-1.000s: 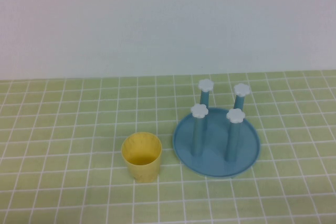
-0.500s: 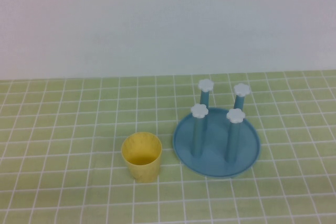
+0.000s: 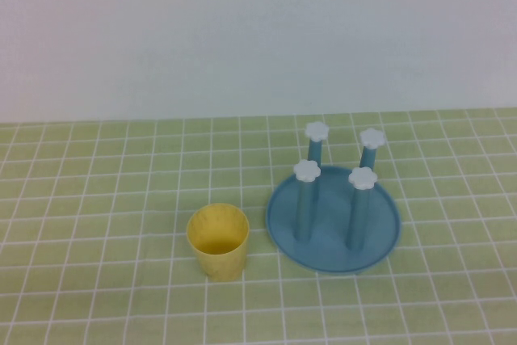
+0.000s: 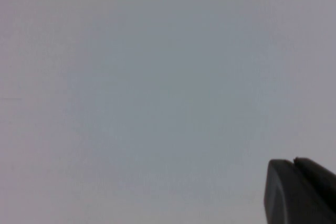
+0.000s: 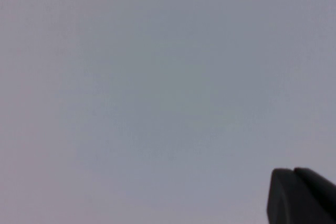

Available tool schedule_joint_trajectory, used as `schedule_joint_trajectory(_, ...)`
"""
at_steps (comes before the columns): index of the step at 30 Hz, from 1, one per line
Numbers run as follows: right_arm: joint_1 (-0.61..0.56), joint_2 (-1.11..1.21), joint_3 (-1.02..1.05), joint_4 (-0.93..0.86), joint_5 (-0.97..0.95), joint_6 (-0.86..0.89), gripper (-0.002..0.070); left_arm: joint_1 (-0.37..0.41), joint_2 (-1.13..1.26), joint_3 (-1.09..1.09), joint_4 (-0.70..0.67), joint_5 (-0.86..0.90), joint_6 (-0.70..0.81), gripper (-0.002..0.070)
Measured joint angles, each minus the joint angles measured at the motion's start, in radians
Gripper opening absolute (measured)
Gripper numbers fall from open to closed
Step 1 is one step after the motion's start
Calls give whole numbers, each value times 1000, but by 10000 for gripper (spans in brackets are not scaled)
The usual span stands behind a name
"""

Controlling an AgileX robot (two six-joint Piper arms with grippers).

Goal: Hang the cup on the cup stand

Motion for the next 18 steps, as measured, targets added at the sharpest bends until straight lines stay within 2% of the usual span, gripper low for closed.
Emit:
schedule_joint_trajectory(4,0,0,-5,0,-39,-8,-1,0,0,-50,7,-63,5,0)
schedule_joint_trajectory(9,0,0,-109,0,62,-17,-1,0,2,-236,42,210,12,0)
schedule_joint_trajectory(11,0,0,-171,0,126,-32,-1,0,7,-299,48,326,61,0)
schedule_joint_trajectory(18,0,0,-370,0,414,-66,-1,0,94,-477,36,580,93,0)
